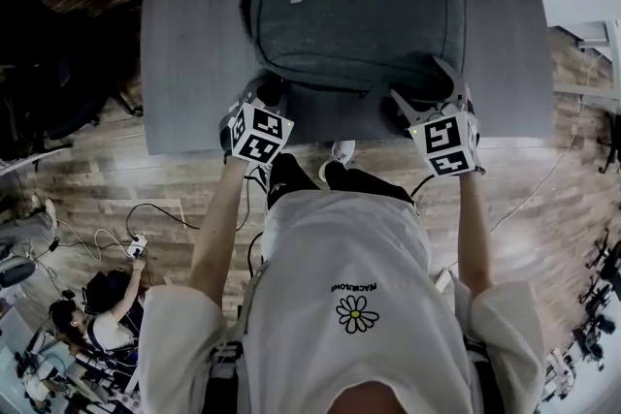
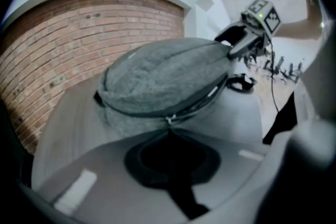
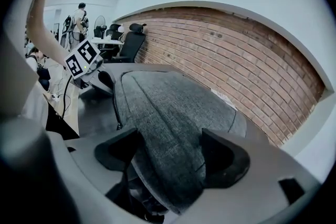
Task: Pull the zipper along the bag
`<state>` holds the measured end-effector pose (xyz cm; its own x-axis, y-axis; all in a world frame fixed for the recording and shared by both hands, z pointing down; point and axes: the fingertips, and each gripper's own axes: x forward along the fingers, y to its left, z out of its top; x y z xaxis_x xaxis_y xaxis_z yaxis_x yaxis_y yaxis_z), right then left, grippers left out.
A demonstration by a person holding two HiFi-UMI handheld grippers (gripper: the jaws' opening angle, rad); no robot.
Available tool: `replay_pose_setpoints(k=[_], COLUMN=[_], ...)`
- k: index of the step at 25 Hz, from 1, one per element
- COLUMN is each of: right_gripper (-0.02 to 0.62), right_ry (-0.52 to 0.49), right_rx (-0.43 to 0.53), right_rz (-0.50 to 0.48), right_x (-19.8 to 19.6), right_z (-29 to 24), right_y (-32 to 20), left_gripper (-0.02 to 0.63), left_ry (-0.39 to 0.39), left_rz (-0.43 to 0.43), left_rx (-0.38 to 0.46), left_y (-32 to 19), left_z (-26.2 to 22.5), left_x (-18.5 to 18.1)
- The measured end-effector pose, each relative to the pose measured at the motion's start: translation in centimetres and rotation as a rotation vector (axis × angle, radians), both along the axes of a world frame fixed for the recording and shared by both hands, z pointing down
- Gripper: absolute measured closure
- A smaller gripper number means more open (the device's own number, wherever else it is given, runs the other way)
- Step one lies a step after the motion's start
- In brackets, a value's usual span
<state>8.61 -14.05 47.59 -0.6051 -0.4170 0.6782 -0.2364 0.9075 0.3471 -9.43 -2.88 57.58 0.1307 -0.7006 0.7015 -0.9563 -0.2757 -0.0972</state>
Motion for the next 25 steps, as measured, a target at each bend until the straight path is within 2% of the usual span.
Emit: replay_pose_setpoints(k=[6,9,11,13,15,17,19,22,24,25], right_gripper=[0.219,0.232,0.239,0.244,0.244,0.244,0.244,0.247,0.252,0.253], right_ry=[-0.012,-0.011,-0.004,-0.005,-0.018,-0.031,-0.041,-0.053,-0.065,-0.07], right_rx=[-0.05,-0.068,-0.075,-0.088,-0.098,-0.102,-0.121,-0.162,-0.174,-0.176], right_rz=[0.001,-0.015,-0.023,-0.029,-0.025,-0.008,0.009,0.019,0.017,0.015], right_x=[-0.4,-0.4,-0.3,-0.5,-0.9,-1.1,-1.2,-1.2,-1.1,-1.0], right_z=[0.5,0.8,1.0,1.1,1.2,1.4,1.6,1.8,1.8,1.8], right_y=[-0.1,-0.2,-0.3,-0.2,-0.1,-0.1,-0.2,-0.4,-0.4,-0.4], left_gripper=[0.603,0.587,0.583,0.606,0.606,0.606,0.606,0.607,0.607,0.607], left_ry=[-0.016,-0.025,0.065,0.172,0.2,0.178,0.186,0.308,0.38,0.392], left_rz=[0.072,0.136,0.087,-0.052,-0.164,-0.18,-0.148,-0.144,-0.182,-0.203], left_rx=[-0.049,-0.074,-0.055,-0.014,0.01,0.019,0.033,0.078,0.119,0.133], left_y=[2.1,2.2,2.1,2.2,2.1,2.1,2.5,3.0,2.7,2.5], left_z=[-1.1,-1.4,-1.5,-1.3,-1.2,-1.4,-1.9,-3.1,-3.7,-3.9], left_x=[0.3,1.9,2.5,1.2,-0.2,-0.5,-0.2,-0.1,0.1,0.3])
